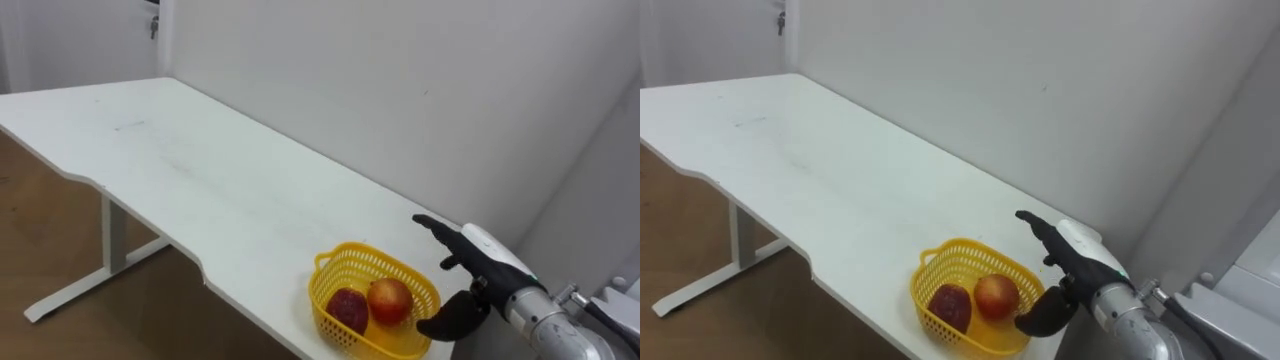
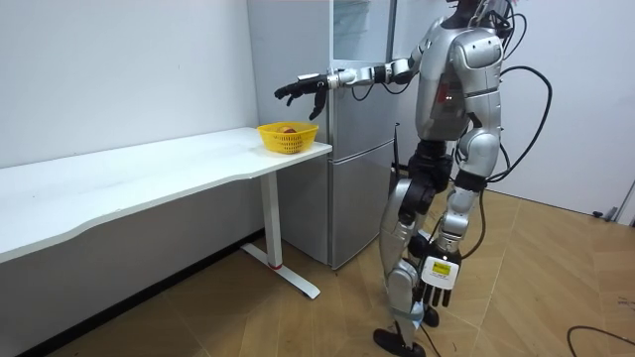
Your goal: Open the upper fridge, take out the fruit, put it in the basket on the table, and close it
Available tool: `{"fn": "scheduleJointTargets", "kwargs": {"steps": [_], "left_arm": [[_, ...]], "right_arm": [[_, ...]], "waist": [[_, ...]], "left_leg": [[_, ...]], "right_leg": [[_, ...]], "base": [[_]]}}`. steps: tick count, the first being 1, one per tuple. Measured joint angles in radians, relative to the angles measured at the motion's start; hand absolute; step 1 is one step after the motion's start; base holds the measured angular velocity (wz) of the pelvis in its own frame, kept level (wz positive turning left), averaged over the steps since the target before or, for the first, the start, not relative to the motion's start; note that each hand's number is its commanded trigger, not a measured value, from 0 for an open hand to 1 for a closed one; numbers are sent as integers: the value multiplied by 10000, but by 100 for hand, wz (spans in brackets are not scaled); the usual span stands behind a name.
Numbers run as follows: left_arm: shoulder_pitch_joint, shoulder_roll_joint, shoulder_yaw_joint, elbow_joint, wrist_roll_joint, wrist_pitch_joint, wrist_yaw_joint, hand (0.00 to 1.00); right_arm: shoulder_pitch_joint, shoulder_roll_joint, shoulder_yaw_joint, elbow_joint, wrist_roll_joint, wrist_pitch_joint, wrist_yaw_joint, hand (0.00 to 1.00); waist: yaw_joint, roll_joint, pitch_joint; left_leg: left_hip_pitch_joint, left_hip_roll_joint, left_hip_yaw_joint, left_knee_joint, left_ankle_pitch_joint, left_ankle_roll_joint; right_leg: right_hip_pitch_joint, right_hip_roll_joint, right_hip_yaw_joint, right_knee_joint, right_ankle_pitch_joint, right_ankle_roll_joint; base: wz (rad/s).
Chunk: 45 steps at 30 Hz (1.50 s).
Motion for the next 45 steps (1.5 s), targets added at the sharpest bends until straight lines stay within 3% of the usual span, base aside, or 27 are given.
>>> {"fn": "scheduleJointTargets", "kwargs": {"steps": [12,17,19,27,31,33,35,38,42,45], "left_arm": [[41,-34,18,-201,191,29,5,0],[58,-189,53,-256,201,64,-7,0],[58,-271,50,-263,199,69,-1,0],[198,-321,101,-375,194,-74,120,0],[304,-445,103,-372,151,-151,230,0],[376,-471,111,-388,150,-275,301,0],[421,-601,213,-402,153,-343,297,0],[595,-790,282,-307,159,-509,290,0],[624,-973,632,-308,144,-757,268,0],[622,-1148,652,-311,128,-918,301,0]], "right_arm": [[0,-5,-10,-2,-38,0,-1,0],[1,-5,-92,-107,-58,-1,-137,0],[1,-4,-92,-380,-71,0,-182,0],[164,-2,-194,-1381,-254,-46,-520,0],[770,2,-529,-2810,-301,-373,-723,0],[843,11,-618,-3239,-444,-469,-890,0],[1352,33,-1275,-4403,-430,-658,-980,0],[1739,28,-2000,-5421,-363,-1073,-1225,0],[2083,69,-2770,-6221,-371,-1409,-1742,0],[2580,185,-3412,-7004,-251,-1664,-2022,0]], "waist": [[-49,110,-26],[-86,402,-70],[-100,550,-28],[-574,882,-95],[-674,1100,-90],[-845,1199,-98],[-1085,1400,-89],[-1388,1689,-198],[-1633,1849,-242],[-2086,1919,-223]], "left_leg": [[96,17,93,0,0,0],[135,8,96,-4,0,1],[206,10,141,-37,0,1],[289,30,222,-70,1,3],[409,35,356,-140,-2,10],[445,41,394,-172,-2,11],[449,33,431,-152,-1,13],[513,65,631,-264,1,17],[804,155,1044,-538,34,11],[809,160,1184,-543,35,11]], "right_leg": [[50,5,54,-1,0,0],[71,2,107,2,0,0],[98,16,250,1,0,-1],[162,9,288,-3,0,-1],[188,1,434,-1,0,0],[168,12,542,-11,0,0],[129,5,576,-12,1,-1],[90,3,790,5,1,-1],[66,6,1159,3,-3,-7],[53,30,1347,-32,-4,-9]], "base": [[-2],[-1],[-8],[-1],[-11],[-9],[0],[-20],[-32],[-13]]}}
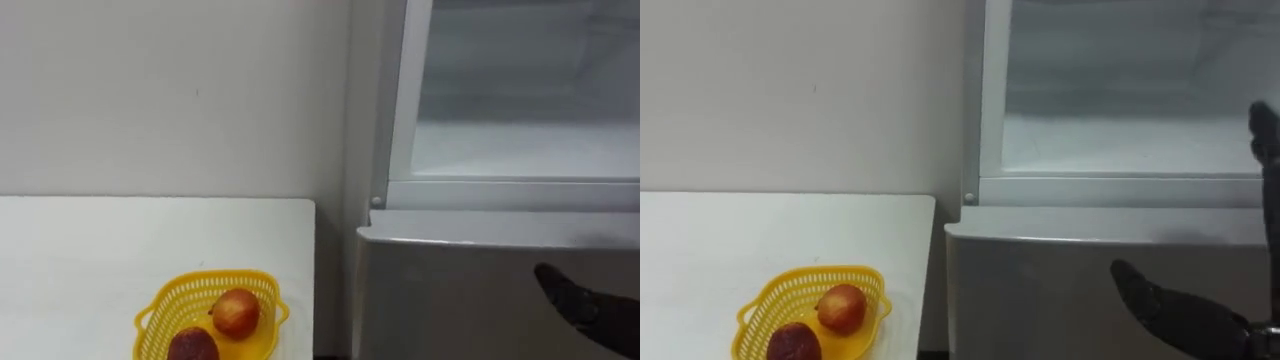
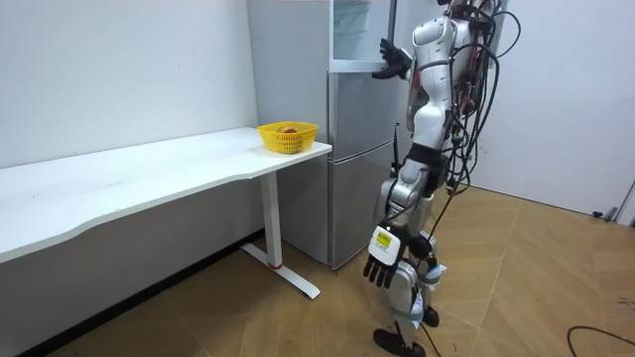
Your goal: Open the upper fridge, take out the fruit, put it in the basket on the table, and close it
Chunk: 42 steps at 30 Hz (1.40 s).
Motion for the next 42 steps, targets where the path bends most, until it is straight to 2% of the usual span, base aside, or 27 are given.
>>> {"fn": "scheduleJointTargets", "kwargs": {"steps": [2,6,8,15,22,30,34,37,42], "left_arm": [[1,5,-21,-33,-5,2,6,0],[0,2,-128,-73,-189,110,45,0],[3,-24,-131,-85,-189,157,51,0],[13,-28,-184,-156,-192,106,136,0],[252,-26,-170,-379,-204,80,185,0],[270,-21,-180,-462,-224,89,306,0],[266,-18,-171,-497,-457,95,636,0],[247,-15,-109,-512,-578,92,639,0],[217,22,-4,-574,-589,95,627,0]], "right_arm": [[104,75,-3,328,103,6,-65,0],[448,224,38,738,162,26,-343,0],[484,241,52,1045,369,35,-549,0],[493,459,22,2080,1314,-3,-1256,0],[499,546,-93,3612,3530,10,-1874,0],[492,554,-236,4134,5914,-6,-2783,0],[496,557,-721,4449,7039,-10,-3427,0],[495,559,-1073,4562,7247,-19,-3748,0],[305,547,-1773,4983,9027,-127,-4213,0]], "waist": [[-52,35,24],[-53,23,22],[-29,22,27],[-73,30,23],[-327,-78,3],[-517,-86,6],[-618,-97,9],[-728,-110,6],[-814,-314,2]], "left_leg": [[3,-8,74,-23,1,3],[2,-11,197,-23,1,3],[-4,-13,308,-23,1,3],[3,-16,310,-24,2,3],[-14,-24,266,-24,2,3],[-32,-25,227,-39,2,3],[-40,-29,201,-59,2,3],[-47,-28,207,-60,3,3],[-29,-20,212,-59,5,2]], "right_leg": [[-39,-9,54,8,-8,14],[-112,-17,76,8,-28,35],[-155,-1,267,11,-53,52],[-161,5,288,-14,-60,53],[-31,-6,152,-151,-59,55],[-108,6,176,-151,-58,54],[-120,7,155,-176,-59,54],[-130,12,154,-170,-59,53],[-119,22,142,-155,-59,52]], "base": [[-6],[-3],[-8],[-1],[6],[-1],[0],[0],[0]]}}
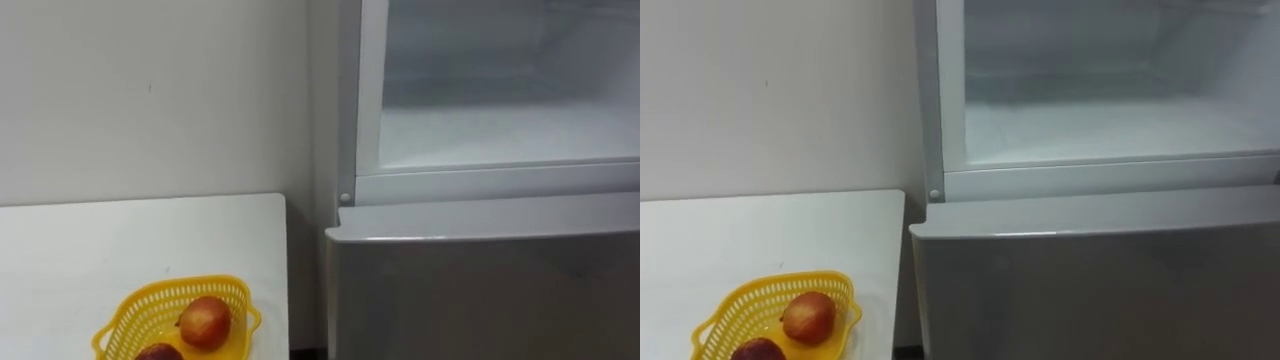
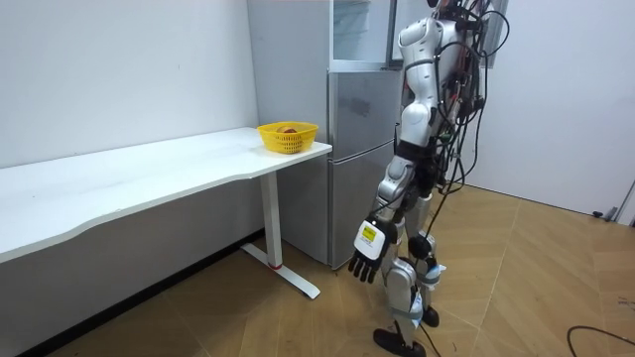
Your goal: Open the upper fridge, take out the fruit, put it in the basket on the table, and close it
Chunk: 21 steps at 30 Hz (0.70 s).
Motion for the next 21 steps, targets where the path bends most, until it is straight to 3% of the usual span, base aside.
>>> {"fn": "scheduleJointTargets", "kwargs": {"steps": [9,14,21], "left_arm": [[94,3,593,-1046,10,107,-32,0],[180,-10,770,-1092,12,103,-18,0],[280,-17,823,-1100,23,28,-31,0]], "right_arm": [[-61,-70,-1449,22,2112,41,224,0],[-471,-308,-2005,21,4556,35,422,0],[-1247,-633,-2307,-11,5169,2,962,0]], "waist": [[-68,-168,9],[-120,-194,43],[-134,-192,59]], "left_leg": [[-140,-5,46,9,1,2],[-147,-4,71,3,1,2],[-185,-7,88,16,2,5]], "right_leg": [[-167,-8,31,91,-5,10],[-182,-10,106,178,-13,2],[-356,-12,160,188,-29,12]], "base": [[-1],[-3],[-1]]}}
